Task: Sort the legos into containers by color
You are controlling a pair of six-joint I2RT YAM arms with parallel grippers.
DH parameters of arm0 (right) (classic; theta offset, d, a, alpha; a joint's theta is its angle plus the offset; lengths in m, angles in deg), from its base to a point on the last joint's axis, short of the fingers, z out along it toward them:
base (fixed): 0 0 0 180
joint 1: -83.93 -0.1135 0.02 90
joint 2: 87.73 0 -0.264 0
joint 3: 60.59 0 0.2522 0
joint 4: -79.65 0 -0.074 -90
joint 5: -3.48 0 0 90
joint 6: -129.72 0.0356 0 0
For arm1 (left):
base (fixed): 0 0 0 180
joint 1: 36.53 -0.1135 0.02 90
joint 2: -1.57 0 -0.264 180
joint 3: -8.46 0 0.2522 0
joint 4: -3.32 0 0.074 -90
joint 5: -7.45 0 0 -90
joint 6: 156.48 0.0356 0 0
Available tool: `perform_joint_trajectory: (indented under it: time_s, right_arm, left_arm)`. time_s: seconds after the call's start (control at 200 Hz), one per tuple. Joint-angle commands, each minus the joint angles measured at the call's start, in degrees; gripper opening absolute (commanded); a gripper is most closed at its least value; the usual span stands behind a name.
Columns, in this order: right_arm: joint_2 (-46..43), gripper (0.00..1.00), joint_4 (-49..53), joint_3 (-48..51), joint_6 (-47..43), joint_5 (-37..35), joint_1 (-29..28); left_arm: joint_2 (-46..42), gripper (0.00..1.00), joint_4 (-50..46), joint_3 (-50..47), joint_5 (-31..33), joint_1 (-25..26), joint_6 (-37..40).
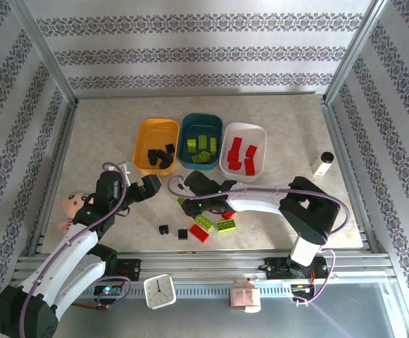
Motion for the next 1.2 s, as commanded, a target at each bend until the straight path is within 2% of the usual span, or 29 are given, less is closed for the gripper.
perform_joint_trajectory:
  time_s: [0.0,0.16,0.285,0.44,0.695,0.78,0.874,0.954,1.084,1.194]
  right_arm:
    - [-5.7,0.18,-1.7,0.3,0.6,2.3,2.1]
    - [-10.7,0.17,-0.2,-1.2,0.5,1.7,8.4]
    - [-10.5,0.18,1.1,-4.0,1.2,0.0,14.8]
    - [-3.4,0.17,4.2,-11.5,0.6,-1.6,19.9]
    - [11.3,0.19,11.8,-27.1,-0.6,-9.4,22.7]
    - [15.0,0.27,14.1,-31.6,-1.1,-10.9,22.8]
    - [17.6,0.49,15.7,-35.2,-1.4,-11.1,22.8]
    - [17.2,0.61,15.6,-35.4,-1.5,-11.0,22.8]
    - [13.2,0.68,13.8,-31.4,-1.6,-10.1,22.3]
    - [8.3,0.69,11.0,-25.0,-1.3,-9.6,21.1]
  left_arm:
    - [-1.1,1.00,-2.3,-0.3,-0.7,0.5,-0.1]
    - [-1.6,1.00,-2.3,-0.1,-1.5,0.6,0.0]
    - [-2.9,1.00,-1.6,-0.6,-2.2,0.6,-0.1]
    - [-4.0,1.00,-2.8,-0.2,-3.0,0.6,0.4]
    - [-4.5,0.98,-6.9,0.2,-4.4,0.6,1.2]
    - [-4.7,0.96,-7.7,0.0,-4.8,0.6,0.9]
    - [-4.5,0.94,-8.7,-0.4,-5.0,0.7,0.8]
    - [-4.4,0.92,-9.7,-0.5,-5.0,1.1,0.8]
    - [-4.5,0.87,-10.4,-1.3,-4.1,3.3,0.1]
    - [-4.3,0.83,-12.2,-2.0,1.0,9.1,-0.7]
